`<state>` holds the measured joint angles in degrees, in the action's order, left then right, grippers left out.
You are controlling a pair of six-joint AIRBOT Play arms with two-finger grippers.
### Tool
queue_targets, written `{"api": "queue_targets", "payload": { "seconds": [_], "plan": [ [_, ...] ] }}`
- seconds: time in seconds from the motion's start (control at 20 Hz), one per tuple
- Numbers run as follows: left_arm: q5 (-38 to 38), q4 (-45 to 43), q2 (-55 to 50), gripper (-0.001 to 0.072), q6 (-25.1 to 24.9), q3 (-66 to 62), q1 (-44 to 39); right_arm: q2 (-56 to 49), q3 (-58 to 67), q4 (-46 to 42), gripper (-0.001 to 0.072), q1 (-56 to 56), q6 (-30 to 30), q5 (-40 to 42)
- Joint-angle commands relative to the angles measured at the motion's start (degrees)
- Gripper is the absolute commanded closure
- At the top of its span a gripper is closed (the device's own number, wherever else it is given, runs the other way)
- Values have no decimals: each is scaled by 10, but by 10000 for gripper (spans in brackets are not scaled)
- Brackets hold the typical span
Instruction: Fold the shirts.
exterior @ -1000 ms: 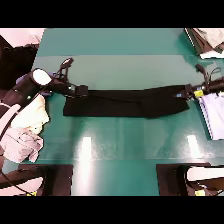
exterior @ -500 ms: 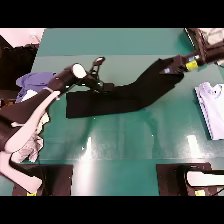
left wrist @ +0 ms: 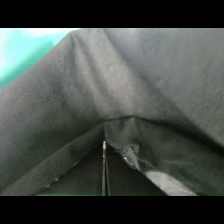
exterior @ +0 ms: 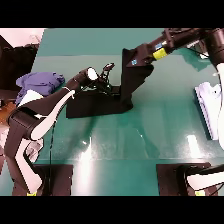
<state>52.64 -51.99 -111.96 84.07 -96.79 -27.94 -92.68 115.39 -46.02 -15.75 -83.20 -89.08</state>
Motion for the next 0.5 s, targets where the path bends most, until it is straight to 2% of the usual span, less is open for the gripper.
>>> {"api": "queue_targets", "payload": {
  "seconds": [0.0,0.3,0.45],
  "plan": [
    [16,1,-2,683,-1,-3,11,-9,-15,0,695,-32,0,14],
    [52,-24,63,683,-28,-5,72,-10,-30,0,695,-63,24,77],
    [99,-27,123,683,-68,-5,132,-19,-30,0,695,-81,26,94]
  ]
}}
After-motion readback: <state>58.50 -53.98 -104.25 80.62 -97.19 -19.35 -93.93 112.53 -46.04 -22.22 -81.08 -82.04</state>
